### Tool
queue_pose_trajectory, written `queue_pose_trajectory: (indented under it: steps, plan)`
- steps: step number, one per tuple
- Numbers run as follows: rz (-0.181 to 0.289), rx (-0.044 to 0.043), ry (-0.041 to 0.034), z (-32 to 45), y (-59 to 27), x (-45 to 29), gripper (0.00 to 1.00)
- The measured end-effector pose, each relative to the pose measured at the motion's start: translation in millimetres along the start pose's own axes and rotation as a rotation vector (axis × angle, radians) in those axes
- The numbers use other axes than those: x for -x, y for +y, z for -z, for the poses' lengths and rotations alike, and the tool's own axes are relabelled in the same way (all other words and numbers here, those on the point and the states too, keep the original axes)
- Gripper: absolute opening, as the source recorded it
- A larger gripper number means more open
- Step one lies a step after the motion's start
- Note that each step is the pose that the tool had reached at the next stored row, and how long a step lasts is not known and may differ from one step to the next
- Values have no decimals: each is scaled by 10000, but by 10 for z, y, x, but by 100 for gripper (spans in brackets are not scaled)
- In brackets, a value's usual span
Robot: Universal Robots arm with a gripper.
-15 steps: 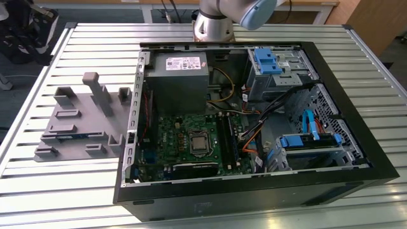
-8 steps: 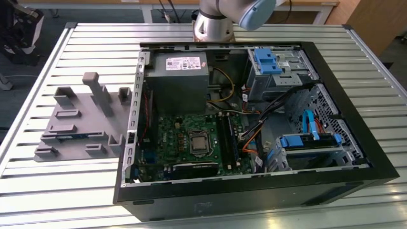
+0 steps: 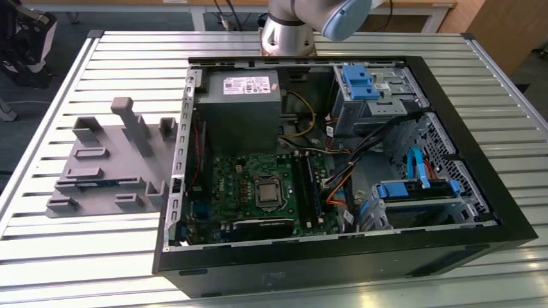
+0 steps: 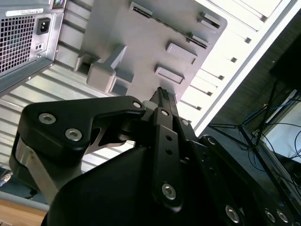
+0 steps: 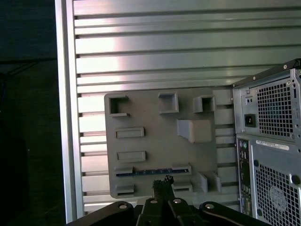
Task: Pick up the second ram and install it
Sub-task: 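Pick up the second ram and move it above second insertion slot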
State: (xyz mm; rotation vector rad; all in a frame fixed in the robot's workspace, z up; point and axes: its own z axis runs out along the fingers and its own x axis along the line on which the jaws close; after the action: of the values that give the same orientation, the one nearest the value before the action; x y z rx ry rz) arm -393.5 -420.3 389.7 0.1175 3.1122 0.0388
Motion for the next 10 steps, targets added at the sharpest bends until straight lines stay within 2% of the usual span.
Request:
queue_pose_trajectory:
  steps: [10]
  plan:
    - [123, 3, 3, 0, 0, -2, 11]
